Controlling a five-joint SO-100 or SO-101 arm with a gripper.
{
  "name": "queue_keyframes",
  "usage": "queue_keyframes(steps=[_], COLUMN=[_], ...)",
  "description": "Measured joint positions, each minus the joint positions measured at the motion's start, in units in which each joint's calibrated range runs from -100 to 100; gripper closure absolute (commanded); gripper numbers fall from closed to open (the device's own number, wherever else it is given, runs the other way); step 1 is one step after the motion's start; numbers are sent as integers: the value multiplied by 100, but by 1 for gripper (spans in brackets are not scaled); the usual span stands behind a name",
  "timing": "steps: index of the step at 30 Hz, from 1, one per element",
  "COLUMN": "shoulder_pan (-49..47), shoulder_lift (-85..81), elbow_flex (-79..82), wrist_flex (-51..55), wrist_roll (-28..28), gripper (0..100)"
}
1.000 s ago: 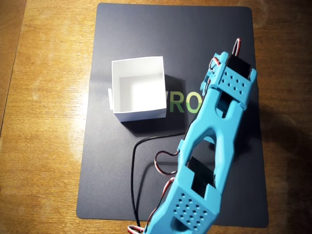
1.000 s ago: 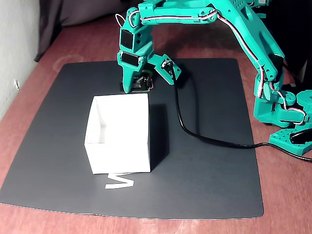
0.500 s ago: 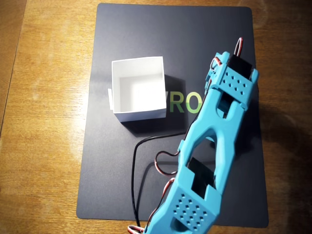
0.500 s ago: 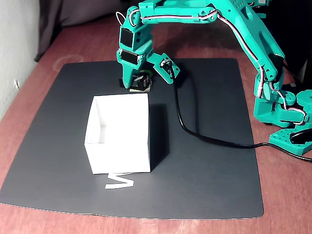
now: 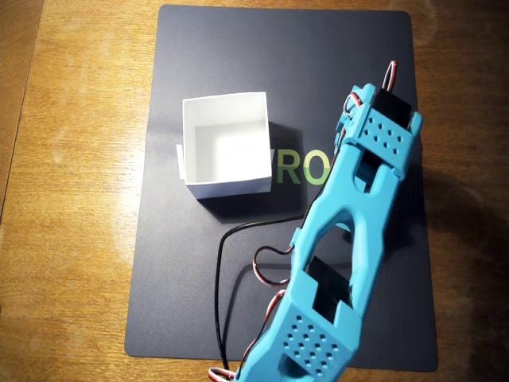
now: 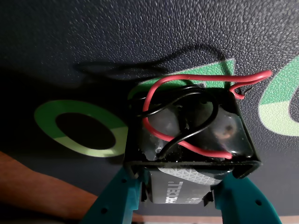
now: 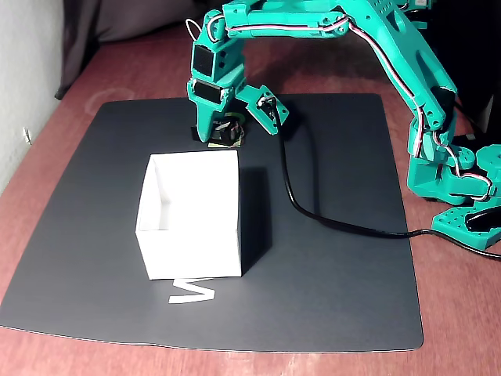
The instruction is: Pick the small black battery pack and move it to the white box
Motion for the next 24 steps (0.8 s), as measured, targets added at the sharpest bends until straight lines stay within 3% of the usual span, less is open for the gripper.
queue_keyframes(steps=[24], shoulder_pan=[-408], shoulder_lift=[-644], elbow_flex=[45], wrist_flex=[61], wrist_roll=[-184], gripper=[92])
